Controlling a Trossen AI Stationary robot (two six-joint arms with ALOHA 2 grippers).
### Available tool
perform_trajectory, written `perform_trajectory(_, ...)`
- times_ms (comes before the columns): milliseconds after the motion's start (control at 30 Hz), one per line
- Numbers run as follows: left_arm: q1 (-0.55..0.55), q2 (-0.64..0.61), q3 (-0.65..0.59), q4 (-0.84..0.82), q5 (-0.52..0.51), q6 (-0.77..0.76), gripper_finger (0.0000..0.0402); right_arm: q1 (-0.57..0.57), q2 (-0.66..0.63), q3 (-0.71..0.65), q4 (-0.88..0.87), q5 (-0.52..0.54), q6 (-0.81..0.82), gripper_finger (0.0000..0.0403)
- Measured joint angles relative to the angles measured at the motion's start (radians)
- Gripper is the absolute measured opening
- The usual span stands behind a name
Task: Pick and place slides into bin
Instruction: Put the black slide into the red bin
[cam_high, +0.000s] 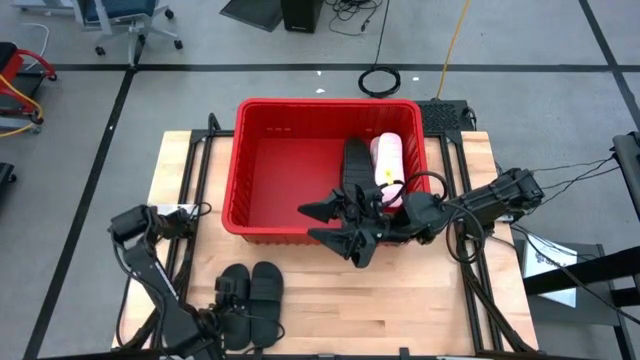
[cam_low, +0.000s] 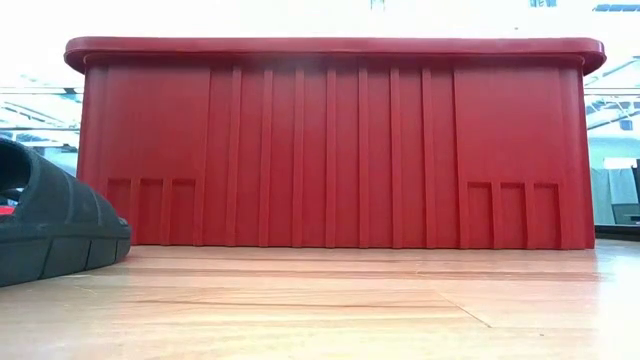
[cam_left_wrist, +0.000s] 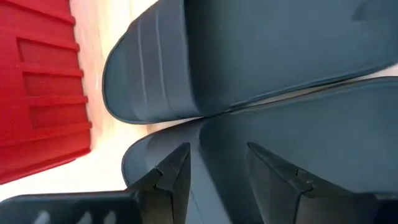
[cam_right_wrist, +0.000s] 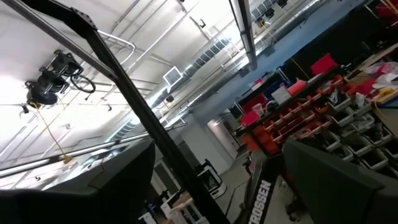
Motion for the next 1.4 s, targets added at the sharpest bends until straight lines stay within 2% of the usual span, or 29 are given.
perform_trajectory(233, 0.024, 0.089, -0.014, -0.043, -0.017, -0.015, 0.0147, 0.001, 0.0, 0.0, -0.001, -0.001, 0.002, 0.0348)
perform_trajectory(467, 0.04, 0.107, -0.089, -0.069, -0.008, -0.129, 0.0141, 0.002, 0.0, 0.0, -0.001, -0.001, 0.006, 0.0348)
perform_trajectory(567, 0.038, 0.105, -0.091, -0.09, 0.002, -0.129, 0.0109, 0.002, 0.0, 0.0, -0.001, -0.001, 0.007, 0.0348)
perform_trajectory(733, 0.04, 0.105, -0.087, -0.098, 0.009, -0.089, 0.0017, 0.002, 0.0, 0.0, -0.001, 0.0, -0.004, 0.0348)
perform_trajectory(900, 0.038, 0.088, -0.087, -0.119, 0.027, -0.089, 0.0006, -0.006, 0.0, 0.0, -0.001, 0.0, -0.004, 0.0348)
perform_trajectory(1100, 0.022, -0.057, -0.085, -0.103, 0.022, -0.051, 0.0002, -0.015, 0.0, 0.0, -0.001, 0.001, -0.004, 0.0348)
perform_trajectory(1233, -0.002, -0.222, -0.085, -0.065, 0.008, -0.042, 0.0002, -0.024, 0.0, 0.0, -0.002, 0.002, -0.004, 0.0348)
perform_trajectory(1400, -0.013, -0.427, -0.085, 0.061, 0.002, -0.001, 0.0001, -0.035, 0.0, 0.0, -0.001, 0.003, -0.003, 0.0348)
